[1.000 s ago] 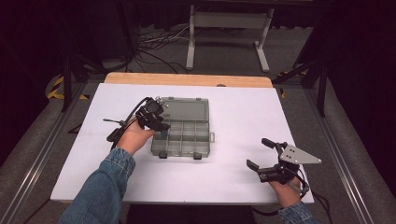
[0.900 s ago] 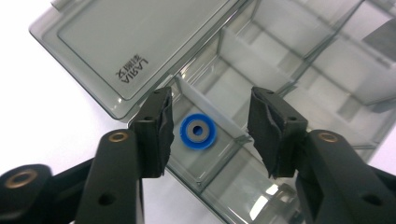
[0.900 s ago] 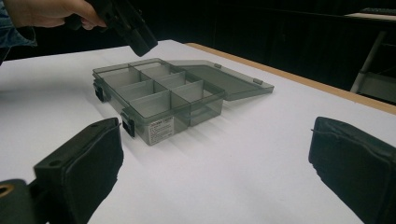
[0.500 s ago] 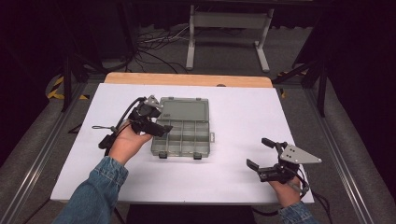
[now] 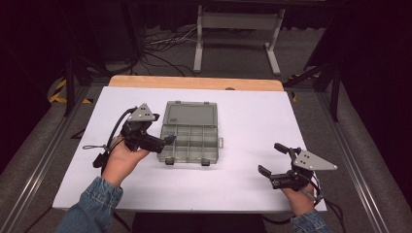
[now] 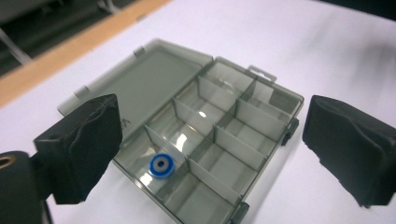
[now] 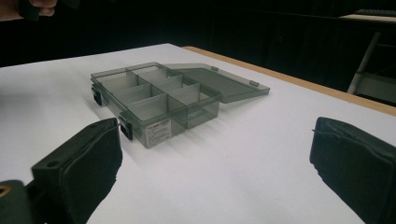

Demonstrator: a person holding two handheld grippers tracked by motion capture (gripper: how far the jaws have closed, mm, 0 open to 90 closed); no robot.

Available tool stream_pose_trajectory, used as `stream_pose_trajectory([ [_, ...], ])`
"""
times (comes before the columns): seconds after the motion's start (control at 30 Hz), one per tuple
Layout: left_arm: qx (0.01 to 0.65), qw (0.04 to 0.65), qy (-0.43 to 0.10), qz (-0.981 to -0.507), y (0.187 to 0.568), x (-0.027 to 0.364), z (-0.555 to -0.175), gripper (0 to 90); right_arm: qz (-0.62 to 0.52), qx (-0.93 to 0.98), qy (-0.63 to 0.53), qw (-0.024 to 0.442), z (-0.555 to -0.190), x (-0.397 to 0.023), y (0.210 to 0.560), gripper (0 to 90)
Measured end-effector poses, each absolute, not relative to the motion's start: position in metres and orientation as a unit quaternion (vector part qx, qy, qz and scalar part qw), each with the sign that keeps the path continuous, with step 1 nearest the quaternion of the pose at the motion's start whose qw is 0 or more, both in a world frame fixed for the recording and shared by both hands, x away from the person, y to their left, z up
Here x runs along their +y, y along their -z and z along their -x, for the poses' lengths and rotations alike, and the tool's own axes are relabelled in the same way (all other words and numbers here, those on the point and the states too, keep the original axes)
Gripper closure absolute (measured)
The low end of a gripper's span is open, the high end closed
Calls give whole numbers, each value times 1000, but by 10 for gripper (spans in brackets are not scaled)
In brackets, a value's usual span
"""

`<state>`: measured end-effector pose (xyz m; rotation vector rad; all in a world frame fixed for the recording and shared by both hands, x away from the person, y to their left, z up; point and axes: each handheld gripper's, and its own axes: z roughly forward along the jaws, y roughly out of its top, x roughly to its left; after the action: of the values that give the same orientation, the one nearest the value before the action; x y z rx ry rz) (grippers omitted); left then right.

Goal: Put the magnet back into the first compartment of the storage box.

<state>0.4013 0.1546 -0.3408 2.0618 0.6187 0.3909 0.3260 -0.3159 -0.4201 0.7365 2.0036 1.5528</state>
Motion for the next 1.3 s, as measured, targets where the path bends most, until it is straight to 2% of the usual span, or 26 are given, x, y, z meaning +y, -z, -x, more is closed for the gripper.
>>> stream_pose_trajectory([
  [0.6,234,597,-191,-743,369,200,-356,41,-266,736,-571,250,-325,-316,418,27],
  [1.17,220,631,-202,-716,409,226,-337,30,-258,731,-577,257,-323,-318,418,15],
  [1.3,226,635,-190,-714,417,233,-337,28,-256,727,-581,261,-322,-319,418,11],
])
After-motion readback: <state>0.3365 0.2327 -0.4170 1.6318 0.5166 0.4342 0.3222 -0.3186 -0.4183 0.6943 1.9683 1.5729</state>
